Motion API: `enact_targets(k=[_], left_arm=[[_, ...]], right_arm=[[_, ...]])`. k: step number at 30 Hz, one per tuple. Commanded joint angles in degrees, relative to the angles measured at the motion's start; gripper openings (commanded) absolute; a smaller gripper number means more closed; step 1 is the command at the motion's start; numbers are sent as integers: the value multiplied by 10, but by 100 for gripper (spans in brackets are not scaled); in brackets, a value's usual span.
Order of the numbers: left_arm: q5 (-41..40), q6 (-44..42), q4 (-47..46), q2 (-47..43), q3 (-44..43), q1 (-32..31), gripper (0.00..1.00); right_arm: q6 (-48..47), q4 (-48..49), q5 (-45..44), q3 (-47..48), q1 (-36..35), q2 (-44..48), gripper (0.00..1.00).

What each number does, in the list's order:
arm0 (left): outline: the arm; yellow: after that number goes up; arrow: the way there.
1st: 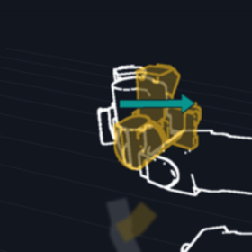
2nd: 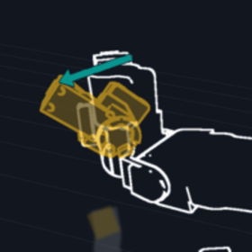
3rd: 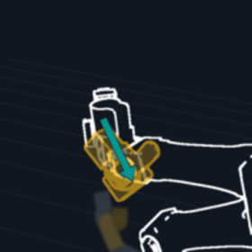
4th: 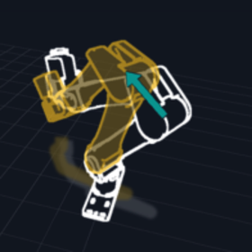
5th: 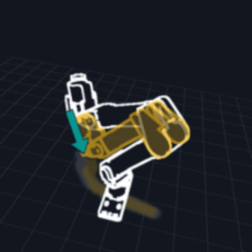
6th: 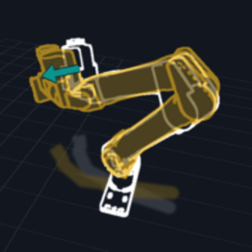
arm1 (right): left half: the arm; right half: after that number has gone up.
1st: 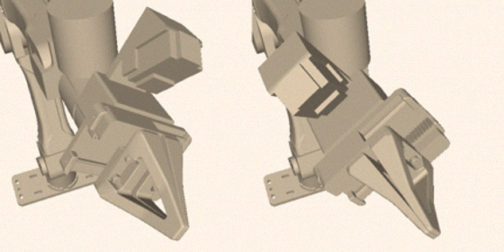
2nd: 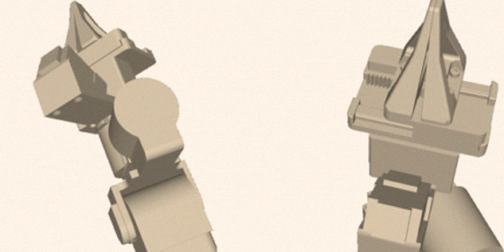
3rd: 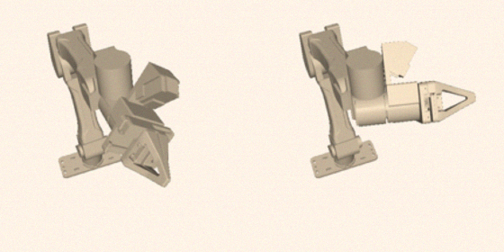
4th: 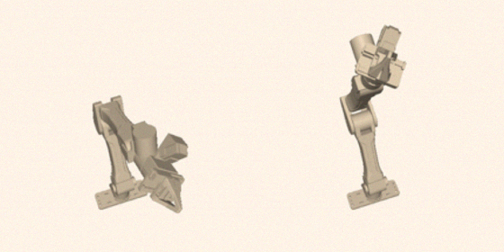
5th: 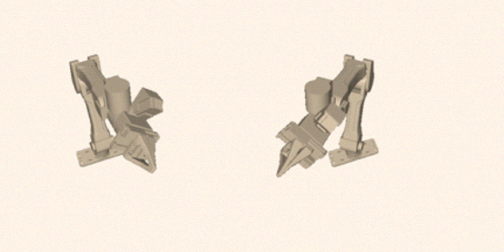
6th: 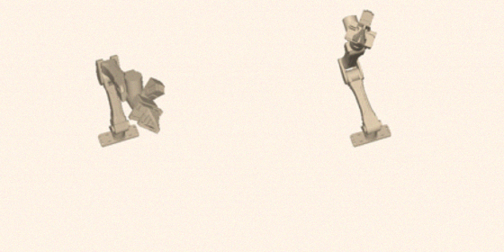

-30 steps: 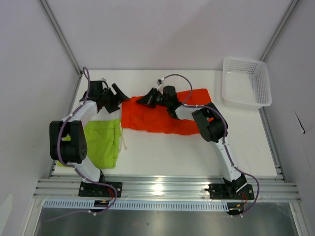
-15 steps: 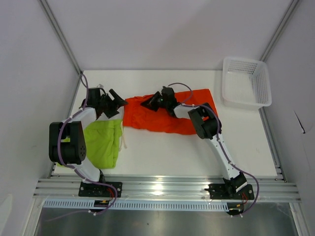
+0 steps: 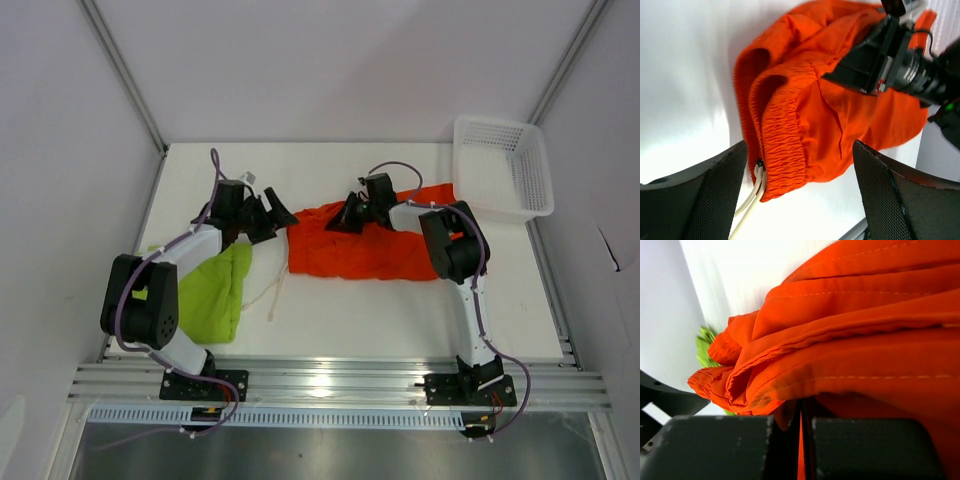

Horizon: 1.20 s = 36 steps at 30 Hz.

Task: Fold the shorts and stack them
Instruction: Fold the shorts

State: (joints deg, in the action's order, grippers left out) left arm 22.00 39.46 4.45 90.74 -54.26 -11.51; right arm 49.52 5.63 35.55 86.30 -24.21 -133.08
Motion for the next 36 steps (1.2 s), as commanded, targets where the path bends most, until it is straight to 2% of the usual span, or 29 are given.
enact_targets(k=[1,7,14,20,26,33,36], left_arm=[[-23,5,24,-57,31,-31,87],[-52,18,29,-128,107,-55,89],[-61,31,-29,-133,149,-55,89],[-67,18,-108,-94,144,-65,89],[-81,3,-147,-35,129,-89,88],[-86,10,-228,0,168,-134,87],[-93,13,-267,8,182,-156,87]], right_arm=[[-109,-140,28,-25,-3,14,0],[-168,-186,62,-19,7,27,0],[-216,-238,74,-19,7,47,0],[-216,-215,97,-59,7,64,0],[-203,-186,115,-89,8,77,0],[-189,-168,118,-96,8,81,0],[-164,-130,123,-109,8,84,0]])
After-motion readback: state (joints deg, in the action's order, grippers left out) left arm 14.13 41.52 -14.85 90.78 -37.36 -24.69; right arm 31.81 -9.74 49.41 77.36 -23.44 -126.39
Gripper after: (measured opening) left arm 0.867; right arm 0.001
